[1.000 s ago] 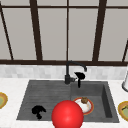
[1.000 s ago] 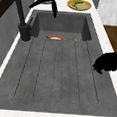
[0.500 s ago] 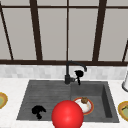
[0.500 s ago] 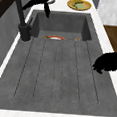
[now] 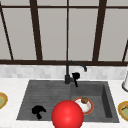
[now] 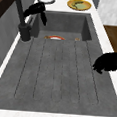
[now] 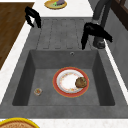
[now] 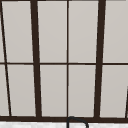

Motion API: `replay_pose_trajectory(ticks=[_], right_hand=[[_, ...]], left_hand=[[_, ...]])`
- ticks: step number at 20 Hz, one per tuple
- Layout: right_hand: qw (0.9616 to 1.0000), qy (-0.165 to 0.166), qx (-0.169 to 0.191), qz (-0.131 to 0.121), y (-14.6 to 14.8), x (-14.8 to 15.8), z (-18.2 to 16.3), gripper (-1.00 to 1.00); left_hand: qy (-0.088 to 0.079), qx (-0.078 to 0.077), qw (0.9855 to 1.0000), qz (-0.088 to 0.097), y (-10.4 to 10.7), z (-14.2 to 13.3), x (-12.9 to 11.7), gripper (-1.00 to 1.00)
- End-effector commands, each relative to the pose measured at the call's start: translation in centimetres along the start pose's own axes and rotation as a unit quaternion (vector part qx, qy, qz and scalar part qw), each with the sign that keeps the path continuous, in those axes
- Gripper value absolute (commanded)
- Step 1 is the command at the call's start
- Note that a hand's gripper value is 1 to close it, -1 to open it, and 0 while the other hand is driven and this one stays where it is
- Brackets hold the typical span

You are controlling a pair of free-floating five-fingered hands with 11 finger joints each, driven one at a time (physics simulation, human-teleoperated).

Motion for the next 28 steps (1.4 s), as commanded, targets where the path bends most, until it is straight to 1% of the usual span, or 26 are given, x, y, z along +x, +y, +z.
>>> replay_pose_trajectory(ticks=[1, 2, 3, 5, 7, 8, 10, 12, 13, 14, 15, 16, 19, 20, 21, 22, 23, 25, 27, 28], right_hand=[[1.0, 0.0, -0.01, 0.001, 2.1, -1.1, -1.5, -1.0], [0.9999, -0.003, -0.011, -0.002, 2.7, -1.7, -2.0, -1.0], [0.9998, -0.009, -0.012, -0.011, 3.3, -2.5, -2.4, -1.0], [0.9996, -0.013, -0.004, -0.025, 4.0, -3.3, -3.4, -1.0], [0.9996, -0.016, 0.007, -0.023, 3.8, -3.4, -4.6, -1.0], [0.9995, -0.019, 0.007, -0.022, 3.6, -3.3, -5.2, 1.0], [0.9991, -0.031, -0.012, -0.026, 3.0, -2.5, -5.9, 1.0], [0.9988, -0.033, -0.02, -0.03, 2.9, -2.2, -6.5, 1.0], [0.9988, -0.033, -0.017, -0.032, 2.9, -2.2, -6.7, 1.0], [0.9989, -0.033, -0.006, -0.034, 3.1, -2.2, -6.4, 1.0], [0.9987, -0.032, 0.006, -0.04, 3.4, -2.2, -6.0, 1.0], [0.9977, -0.016, -0.009, -0.066, 3.4, -2.2, -5.6, 1.0], [0.9979, -0.006, -0.036, -0.054, 2.6, -2.0, -4.6, 1.0], [0.9977, -0.004, -0.055, -0.041, 2.1, -1.8, -4.7, 1.0], [0.9978, -0.001, -0.06, -0.028, 0.9, -0.6, -5.5, 1.0], [0.9974, 0.002, -0.066, -0.028, 0.5, -0.3, -5.8, 1.0], [0.9975, 0.01, -0.067, -0.019, 0.6, 0.0, -6.2, 1.0], [0.9984, 0.018, -0.053, -0.002, -0.2, 0.6, -6.1, 1.0], [0.9986, 0.028, -0.046, 0.003, 0.6, 1.2, -5.7, 1.0], [0.9987, 0.031, -0.04, -0.003, 0.8, 1.2, -5.7, 1.0]], left_hand=[[0.0, 0.0, 1.0, 0.0, 0.0, 0.0, 0.0, 0.0], [0.0, 0.0, 1.0, 0.0, 0.0, 0.0, 0.0, 0.0], [0.0, 0.0, 1.0, 0.0, 0.0, 0.0, 0.0, 0.0], [0.0, 0.0, 1.0, 0.0, 0.0, 0.0, 0.0, 0.0], [0.0, 0.0, 1.0, 0.0, 0.0, 0.0, 0.0, 0.0], [0.0, 0.0, 1.0, 0.0, 0.0, 0.0, 0.0, 0.0], [0.0, 0.0, 1.0, 0.0, 0.0, 0.0, 0.0, 0.0], [0.0, 0.0, 1.0, 0.0, 0.0, 0.0, 0.0, 0.0], [0.0, 0.0, 1.0, 0.0, 0.0, 0.0, 0.0, 0.0], [0.0, 0.0, 1.0, 0.0, 0.0, 0.0, 0.0, 0.0], [0.0, 0.0, 1.0, 0.0, 0.0, 0.0, 0.0, 0.0], [0.0, 0.0, 1.0, 0.0, 0.0, 0.0, 0.0, 0.0], [0.0, 0.0, 1.0, 0.0, 0.0, 0.0, 0.0, 0.0], [0.0, 0.0, 1.0, 0.0, 0.0, 0.0, 0.0, 0.0], [0.0, 0.0, 1.0, 0.0, 0.0, 0.0, 0.0, 0.0], [0.0, 0.0, 1.0, 0.0, 0.0, 0.0, 0.0, 0.0], [0.0, 0.0, 1.0, 0.0, 0.0, 0.0, 0.0, 0.0], [0.0, 0.0, 1.0, 0.0, 0.0, 0.0, 0.0, 0.0], [0.0, 0.0, 1.0, 0.0, 0.0, 0.0, 0.0, 0.0], [0.0, 0.0, 1.0, 0.0, 0.0, 0.0, 0.0, 0.0]])
